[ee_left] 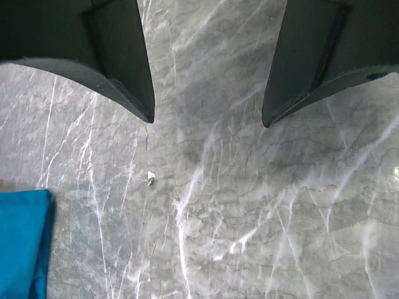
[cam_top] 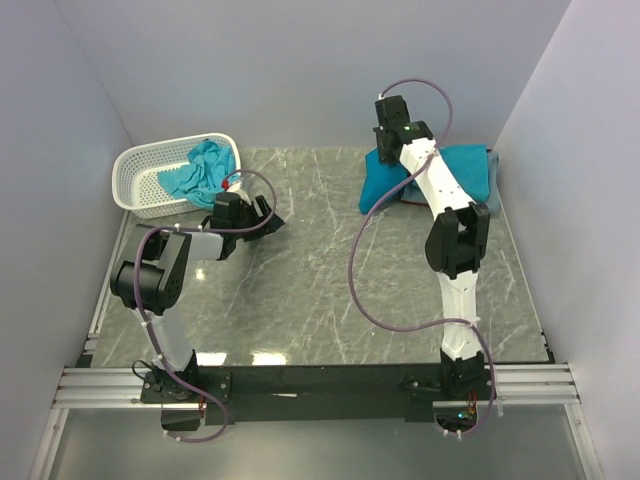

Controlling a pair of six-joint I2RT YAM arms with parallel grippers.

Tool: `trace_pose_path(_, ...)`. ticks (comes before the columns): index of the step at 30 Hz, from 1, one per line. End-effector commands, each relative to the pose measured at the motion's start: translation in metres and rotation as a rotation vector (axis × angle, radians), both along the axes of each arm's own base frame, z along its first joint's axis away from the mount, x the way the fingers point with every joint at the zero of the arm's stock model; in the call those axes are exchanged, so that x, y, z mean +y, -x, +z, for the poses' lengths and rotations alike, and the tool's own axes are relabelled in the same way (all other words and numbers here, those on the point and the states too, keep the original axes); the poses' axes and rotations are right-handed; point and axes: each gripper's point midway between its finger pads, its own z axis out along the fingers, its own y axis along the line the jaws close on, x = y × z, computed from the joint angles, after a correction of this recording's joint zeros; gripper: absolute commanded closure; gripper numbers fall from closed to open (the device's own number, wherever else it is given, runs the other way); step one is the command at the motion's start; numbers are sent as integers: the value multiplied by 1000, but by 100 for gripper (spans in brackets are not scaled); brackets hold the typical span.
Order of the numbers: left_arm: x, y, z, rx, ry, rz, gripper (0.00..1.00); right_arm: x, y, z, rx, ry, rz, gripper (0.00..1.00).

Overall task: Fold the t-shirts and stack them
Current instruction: Neatly place the folded tshirt to the corner

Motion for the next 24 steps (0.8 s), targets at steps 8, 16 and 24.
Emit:
trace_pose_path(8, 11, 3, -19, 40, -40, 8, 24, -47, -36, 83, -207, 4, 37, 100)
trace_pose_path(16, 8, 2, -27, 58, -34, 0, 24, -65, -31, 125, -290, -45, 43, 100)
trace_pose_path(24, 5, 2, -30, 69, -19, -5, 24, -96, -15, 153, -331, -104, 23, 100)
